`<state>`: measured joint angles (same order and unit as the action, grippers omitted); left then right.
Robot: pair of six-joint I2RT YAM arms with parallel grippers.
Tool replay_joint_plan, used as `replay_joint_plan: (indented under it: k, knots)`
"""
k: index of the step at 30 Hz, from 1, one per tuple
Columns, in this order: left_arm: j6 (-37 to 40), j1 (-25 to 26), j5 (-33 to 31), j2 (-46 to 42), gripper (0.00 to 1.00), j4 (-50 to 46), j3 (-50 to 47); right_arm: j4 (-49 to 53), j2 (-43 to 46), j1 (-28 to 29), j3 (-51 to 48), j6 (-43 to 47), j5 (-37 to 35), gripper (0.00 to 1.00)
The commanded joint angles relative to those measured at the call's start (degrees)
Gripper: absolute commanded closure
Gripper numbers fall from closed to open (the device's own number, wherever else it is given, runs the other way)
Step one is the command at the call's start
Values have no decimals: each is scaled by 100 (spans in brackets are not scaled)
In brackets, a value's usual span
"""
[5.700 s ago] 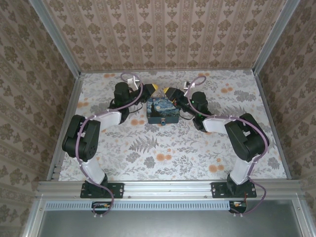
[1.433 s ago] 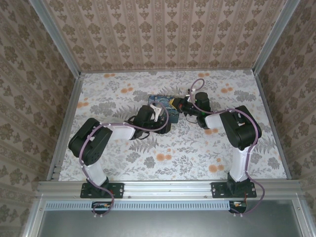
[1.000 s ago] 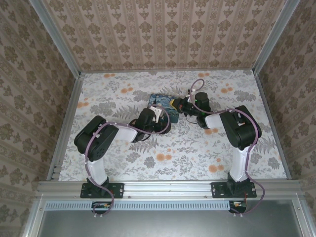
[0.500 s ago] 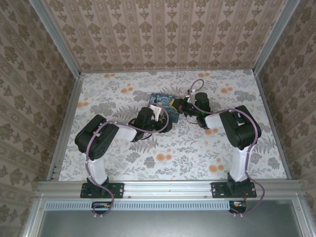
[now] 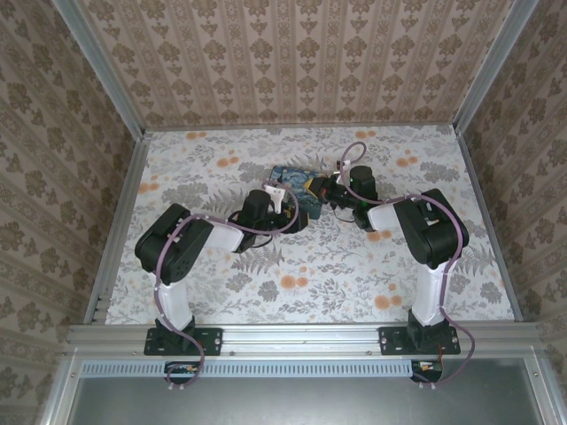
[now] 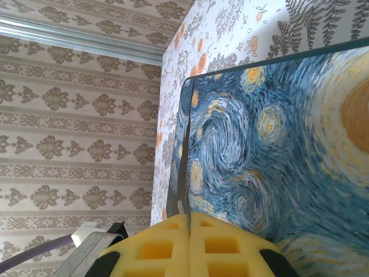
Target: Unlock the padlock with the key
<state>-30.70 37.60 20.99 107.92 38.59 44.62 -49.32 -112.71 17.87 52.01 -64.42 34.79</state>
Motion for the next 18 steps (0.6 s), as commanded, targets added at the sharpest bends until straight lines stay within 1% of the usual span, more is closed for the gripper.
replay_joint_plan:
  k: [1,7,11,15,18]
  knots:
    - [-64,-71,-133,208,27,220,-100,39,-155,-22,-51,93,-42,100]
    - [-20,-123,-177,413,27,228,-88,39,-155,-34,-61,96,-25,100]
    - [-54,-122,68,486,28,300,-15,45,-153,-38,-67,108,-30,100]
    - [-359,-122,379,352,30,695,-148,45,-150,-38,-76,106,-41,100]
    - [-634,-122,458,178,31,936,-258,46,-161,-52,-79,113,-46,100]
